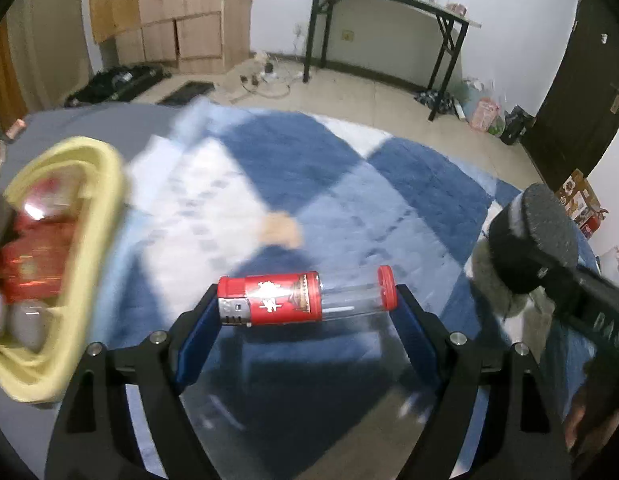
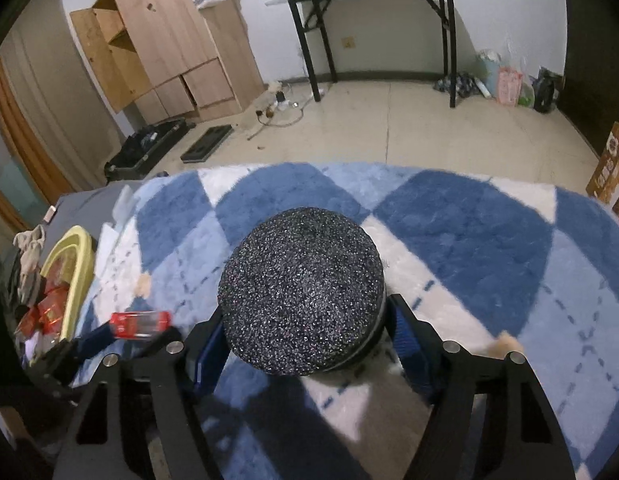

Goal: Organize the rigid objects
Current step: 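Carry the tube and black puck over the yellow tray and release both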

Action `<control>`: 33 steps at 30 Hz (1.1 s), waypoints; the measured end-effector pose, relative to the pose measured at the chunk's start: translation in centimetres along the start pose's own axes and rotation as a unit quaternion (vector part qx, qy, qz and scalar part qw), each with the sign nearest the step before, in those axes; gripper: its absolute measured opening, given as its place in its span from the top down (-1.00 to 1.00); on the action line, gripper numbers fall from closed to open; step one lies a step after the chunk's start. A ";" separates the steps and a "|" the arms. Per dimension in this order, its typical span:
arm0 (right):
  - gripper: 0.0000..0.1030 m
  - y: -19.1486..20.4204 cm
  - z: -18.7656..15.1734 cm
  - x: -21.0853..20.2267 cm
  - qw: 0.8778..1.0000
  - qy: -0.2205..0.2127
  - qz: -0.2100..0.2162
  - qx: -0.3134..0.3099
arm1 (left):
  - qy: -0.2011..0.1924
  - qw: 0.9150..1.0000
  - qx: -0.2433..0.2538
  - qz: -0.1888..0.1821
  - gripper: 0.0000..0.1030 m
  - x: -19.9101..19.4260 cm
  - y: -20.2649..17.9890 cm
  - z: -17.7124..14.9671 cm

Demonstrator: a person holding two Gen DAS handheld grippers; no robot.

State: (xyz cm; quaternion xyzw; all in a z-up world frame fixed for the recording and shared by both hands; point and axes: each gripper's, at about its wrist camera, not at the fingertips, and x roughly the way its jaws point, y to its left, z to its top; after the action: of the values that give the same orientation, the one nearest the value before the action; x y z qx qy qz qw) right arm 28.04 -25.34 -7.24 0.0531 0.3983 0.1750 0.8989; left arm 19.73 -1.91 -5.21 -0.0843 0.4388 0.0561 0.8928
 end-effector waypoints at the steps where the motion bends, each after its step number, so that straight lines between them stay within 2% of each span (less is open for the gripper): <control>1: -0.41 0.4 -0.1 -0.7 1.000 -0.004 0.004 -0.009 | -0.007 1.000 0.000 0.004 -0.61 -1.3 0.9 -0.2; 5: -0.41 3.0 -0.8 -3.4 0.998 -0.021 0.020 -0.053 | -0.028 0.999 -0.017 0.028 -0.61 -6.5 6.1 -0.7; 9: -0.41 6.1 -1.4 -4.6 0.997 -0.020 0.059 -0.051 | -0.035 0.996 -0.064 0.046 -0.61 -9.8 12.2 -0.2; 16: -0.41 16.7 -1.9 -5.0 0.986 -0.008 0.126 -0.111 | -0.048 0.992 -0.078 0.092 -0.61 -13.2 22.4 0.5; 20: -0.41 22.7 -1.2 -3.5 0.978 0.011 0.160 -0.130 | -0.036 0.989 -0.111 0.089 -0.61 -11.8 27.1 1.9; 23: -0.41 26.6 -1.6 -1.4 0.973 0.026 0.164 -0.163 | -0.043 0.991 -0.102 0.077 -0.61 -10.3 28.6 3.1; 25: -0.41 28.3 -2.2 0.1 0.969 0.035 0.164 -0.184 | -0.039 0.994 -0.081 0.063 -0.61 -9.0 28.6 4.2; 28: -0.41 30.6 -3.1 2.8 0.961 0.057 0.164 -0.215 | -0.037 0.996 -0.047 0.064 -0.61 -6.9 27.9 6.3; 30: -0.41 31.7 -3.1 4.7 0.958 0.064 0.163 -0.228 | -0.028 0.997 -0.037 0.067 -0.61 -5.0 27.9 7.7; 33: -0.41 32.4 -3.2 6.1 0.955 0.064 0.161 -0.242 | -0.006 0.998 -0.028 0.054 -0.61 -2.3 28.1 9.0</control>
State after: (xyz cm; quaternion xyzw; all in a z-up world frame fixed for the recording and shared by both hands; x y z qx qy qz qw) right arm 20.71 6.90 -6.10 -0.1143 0.3869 0.4119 0.8171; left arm 20.35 27.36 -0.84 -0.0849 0.4361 0.1172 0.8882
